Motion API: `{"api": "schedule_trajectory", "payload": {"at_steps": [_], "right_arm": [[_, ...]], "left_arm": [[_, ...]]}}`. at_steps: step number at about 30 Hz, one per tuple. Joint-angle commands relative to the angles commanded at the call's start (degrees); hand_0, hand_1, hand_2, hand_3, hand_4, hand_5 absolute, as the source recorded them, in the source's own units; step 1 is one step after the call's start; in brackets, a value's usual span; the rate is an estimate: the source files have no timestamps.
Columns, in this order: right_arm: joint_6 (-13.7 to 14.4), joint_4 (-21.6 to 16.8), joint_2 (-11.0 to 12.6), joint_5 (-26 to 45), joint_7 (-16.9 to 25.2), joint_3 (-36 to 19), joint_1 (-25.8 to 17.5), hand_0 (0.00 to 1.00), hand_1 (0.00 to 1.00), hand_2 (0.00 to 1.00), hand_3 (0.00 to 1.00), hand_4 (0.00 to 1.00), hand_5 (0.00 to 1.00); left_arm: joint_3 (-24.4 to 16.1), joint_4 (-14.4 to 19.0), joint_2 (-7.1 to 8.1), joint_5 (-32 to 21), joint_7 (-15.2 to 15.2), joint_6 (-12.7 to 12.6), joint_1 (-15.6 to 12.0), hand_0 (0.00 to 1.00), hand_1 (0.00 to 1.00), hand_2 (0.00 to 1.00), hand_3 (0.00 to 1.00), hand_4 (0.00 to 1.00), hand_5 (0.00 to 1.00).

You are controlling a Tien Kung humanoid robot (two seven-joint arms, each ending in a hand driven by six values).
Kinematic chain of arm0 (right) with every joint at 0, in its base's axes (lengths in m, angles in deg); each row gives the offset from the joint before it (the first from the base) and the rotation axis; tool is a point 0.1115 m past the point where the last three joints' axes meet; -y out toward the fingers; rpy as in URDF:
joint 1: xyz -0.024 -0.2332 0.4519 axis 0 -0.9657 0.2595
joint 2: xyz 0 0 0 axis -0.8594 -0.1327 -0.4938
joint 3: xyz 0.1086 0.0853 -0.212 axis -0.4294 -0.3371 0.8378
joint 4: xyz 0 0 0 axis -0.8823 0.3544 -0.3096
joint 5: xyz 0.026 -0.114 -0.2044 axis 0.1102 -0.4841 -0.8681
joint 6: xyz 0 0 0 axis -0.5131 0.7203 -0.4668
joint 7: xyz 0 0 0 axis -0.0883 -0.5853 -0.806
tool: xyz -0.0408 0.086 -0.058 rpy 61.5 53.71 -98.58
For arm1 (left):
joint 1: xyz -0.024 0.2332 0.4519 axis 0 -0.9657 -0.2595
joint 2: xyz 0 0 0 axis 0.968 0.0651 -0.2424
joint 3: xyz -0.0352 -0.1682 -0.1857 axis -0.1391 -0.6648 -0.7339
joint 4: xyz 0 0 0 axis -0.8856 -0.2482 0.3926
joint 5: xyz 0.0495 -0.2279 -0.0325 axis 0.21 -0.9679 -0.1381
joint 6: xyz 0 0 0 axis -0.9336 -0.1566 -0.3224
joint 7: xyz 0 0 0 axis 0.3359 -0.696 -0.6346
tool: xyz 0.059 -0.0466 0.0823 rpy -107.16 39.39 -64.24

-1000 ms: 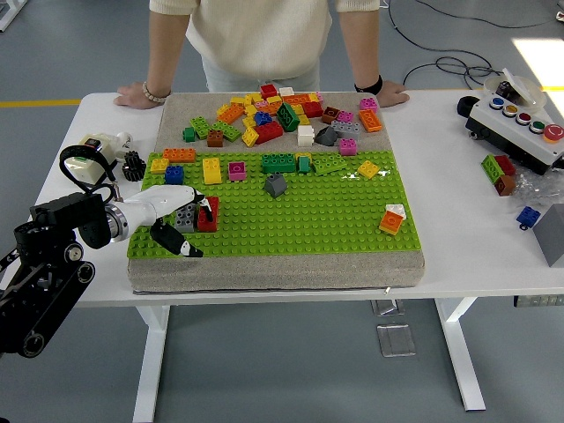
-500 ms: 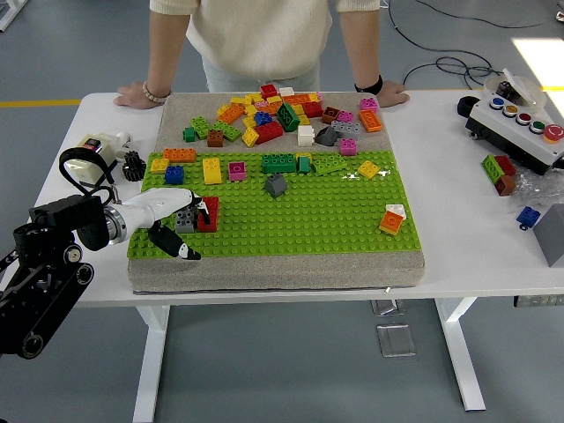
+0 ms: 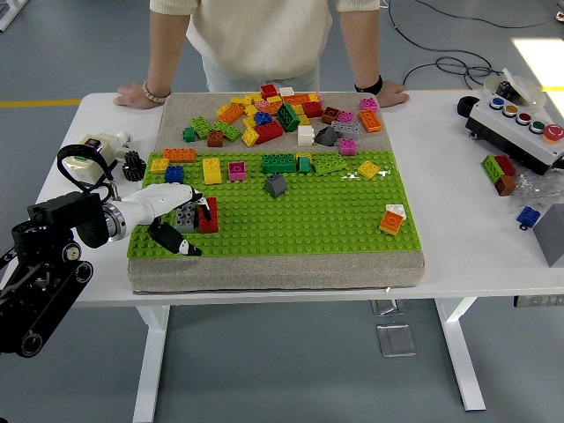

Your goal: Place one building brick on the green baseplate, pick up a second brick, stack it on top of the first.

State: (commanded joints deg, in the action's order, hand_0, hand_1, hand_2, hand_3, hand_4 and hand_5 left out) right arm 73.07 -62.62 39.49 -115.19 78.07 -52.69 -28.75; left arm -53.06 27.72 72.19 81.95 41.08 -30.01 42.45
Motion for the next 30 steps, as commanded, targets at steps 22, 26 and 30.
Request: {"api": "schedule_trajectory", "payload": {"at_steps": [22,26,30], "right_arm": [[-0.06,0.00,0.10,0.15,0.00,-0.01,0.20,0.757,0.685,0.732,0.754,0.998,0.503],[-0.06,0.00,0.13,0.19,-0.02,0.00,0.19,0.757,0.685,0.732,0.754,0.998,0.503],[-0.06,0.00,0.17,0.16,-0.03,-0.01,0.22,0.758,0.685,0.732,0.754,0.998,0.502]], "left_arm": [[4.35,-7.43,-0.19,-2.24,-3.22,-8.93,4.02,0.998,0.979,0.963,0.662,0.998,0.593],[5.23,-9.54,-0.17,-2.34,-3.73,-8.69,4.93,0.998,0.998,0.990,0.686,0.998,0.713],[5.20,-10.17,-0.24,-2.18,-3.85,-8.51,5.35,0.998,0.998,0.992,0.711,0.998,0.811]]}}
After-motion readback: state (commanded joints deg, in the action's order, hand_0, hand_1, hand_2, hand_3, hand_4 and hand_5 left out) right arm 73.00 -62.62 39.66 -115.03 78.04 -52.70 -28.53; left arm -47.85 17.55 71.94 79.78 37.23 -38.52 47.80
